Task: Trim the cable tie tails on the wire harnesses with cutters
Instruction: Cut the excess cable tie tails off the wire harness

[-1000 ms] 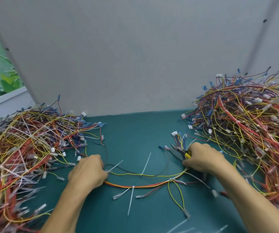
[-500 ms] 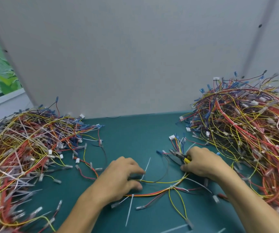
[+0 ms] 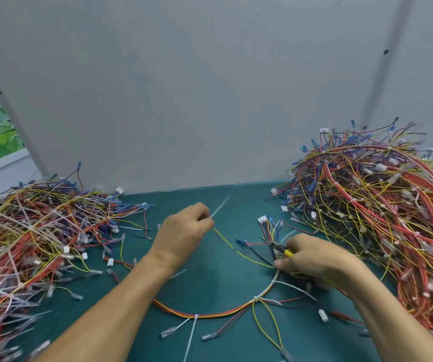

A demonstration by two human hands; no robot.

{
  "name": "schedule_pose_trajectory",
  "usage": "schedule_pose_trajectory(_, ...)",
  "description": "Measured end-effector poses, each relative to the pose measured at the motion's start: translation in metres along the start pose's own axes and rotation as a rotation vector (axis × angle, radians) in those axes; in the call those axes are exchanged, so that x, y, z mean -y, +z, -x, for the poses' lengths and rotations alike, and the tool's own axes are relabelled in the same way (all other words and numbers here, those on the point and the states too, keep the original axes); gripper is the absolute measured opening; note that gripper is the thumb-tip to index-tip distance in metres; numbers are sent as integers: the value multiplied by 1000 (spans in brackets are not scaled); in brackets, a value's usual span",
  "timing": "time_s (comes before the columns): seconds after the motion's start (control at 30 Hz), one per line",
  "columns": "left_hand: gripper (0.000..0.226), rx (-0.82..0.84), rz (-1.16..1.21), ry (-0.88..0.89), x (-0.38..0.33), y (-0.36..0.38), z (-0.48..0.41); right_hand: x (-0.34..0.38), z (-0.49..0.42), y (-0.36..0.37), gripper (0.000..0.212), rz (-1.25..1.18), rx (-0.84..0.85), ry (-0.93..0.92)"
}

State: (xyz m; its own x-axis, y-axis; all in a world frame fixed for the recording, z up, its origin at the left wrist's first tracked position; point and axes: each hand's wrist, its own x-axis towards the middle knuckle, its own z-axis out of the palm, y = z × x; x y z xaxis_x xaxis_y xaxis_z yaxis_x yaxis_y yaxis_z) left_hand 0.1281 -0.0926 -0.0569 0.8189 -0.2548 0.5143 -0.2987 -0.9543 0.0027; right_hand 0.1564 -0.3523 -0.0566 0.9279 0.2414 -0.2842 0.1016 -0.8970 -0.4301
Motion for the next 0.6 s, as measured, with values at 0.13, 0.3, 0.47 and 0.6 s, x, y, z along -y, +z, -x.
schedule_pose_trajectory(0.13,31,331,-29,-167,6,32,10,2,-2,3,34,88,-7,-14)
schedule_pose_trajectory(0.3,54,393,-59,-133,10,35,17,0,-1,0,36,88,0,-32)
schedule_pose_trajectory(0.47,42,189,205,-161,-4,9,28,-11,8,-17,33,-344,31,-79)
schedule_pose_trajectory(0.6,23,193,410,-83,-25,-9,56,-14,18,-32,27,-523,-38,-109)
